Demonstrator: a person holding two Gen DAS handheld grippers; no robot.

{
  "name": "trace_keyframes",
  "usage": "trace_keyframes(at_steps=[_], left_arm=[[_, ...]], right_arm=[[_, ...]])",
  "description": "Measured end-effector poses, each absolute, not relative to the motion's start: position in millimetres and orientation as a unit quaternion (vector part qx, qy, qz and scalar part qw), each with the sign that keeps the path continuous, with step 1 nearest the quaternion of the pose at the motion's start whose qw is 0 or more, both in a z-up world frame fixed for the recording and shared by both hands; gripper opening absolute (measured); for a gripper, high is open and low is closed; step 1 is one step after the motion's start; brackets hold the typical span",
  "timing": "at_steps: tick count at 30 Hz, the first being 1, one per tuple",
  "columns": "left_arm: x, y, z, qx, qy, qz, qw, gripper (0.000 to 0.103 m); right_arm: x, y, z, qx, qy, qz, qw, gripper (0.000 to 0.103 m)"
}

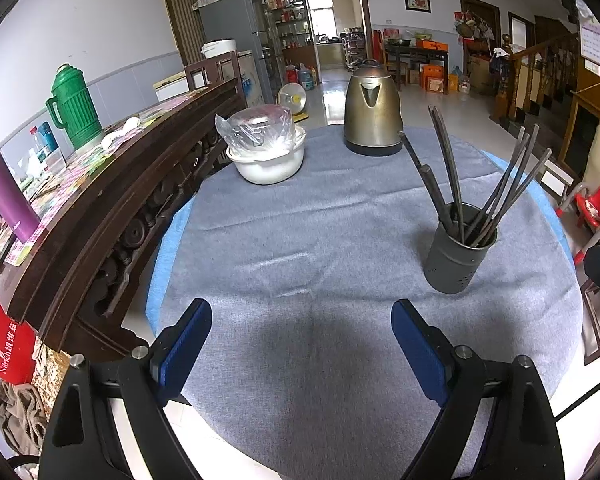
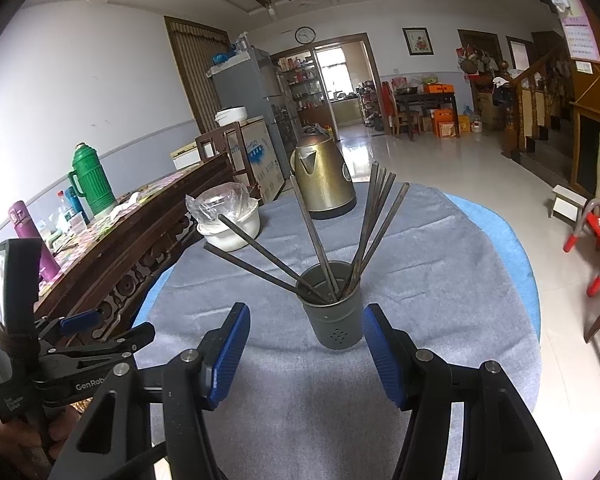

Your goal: Organize utensils

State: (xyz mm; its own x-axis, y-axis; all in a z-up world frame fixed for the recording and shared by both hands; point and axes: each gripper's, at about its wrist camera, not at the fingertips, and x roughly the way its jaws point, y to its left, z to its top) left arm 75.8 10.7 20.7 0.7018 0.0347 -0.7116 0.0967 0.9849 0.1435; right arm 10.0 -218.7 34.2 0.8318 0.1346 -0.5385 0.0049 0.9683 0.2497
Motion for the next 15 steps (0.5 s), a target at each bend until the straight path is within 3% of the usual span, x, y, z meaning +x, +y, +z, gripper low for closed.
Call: trace_keyframes(at_steps=[15], left_arm=[[77.6, 15.9, 18.6, 0.08, 0.385, -0.02, 0.919, 0.091]], right_arm=[[12.9, -215.0, 34.5, 0.115, 0.292, 0.03, 0.949, 0.063]])
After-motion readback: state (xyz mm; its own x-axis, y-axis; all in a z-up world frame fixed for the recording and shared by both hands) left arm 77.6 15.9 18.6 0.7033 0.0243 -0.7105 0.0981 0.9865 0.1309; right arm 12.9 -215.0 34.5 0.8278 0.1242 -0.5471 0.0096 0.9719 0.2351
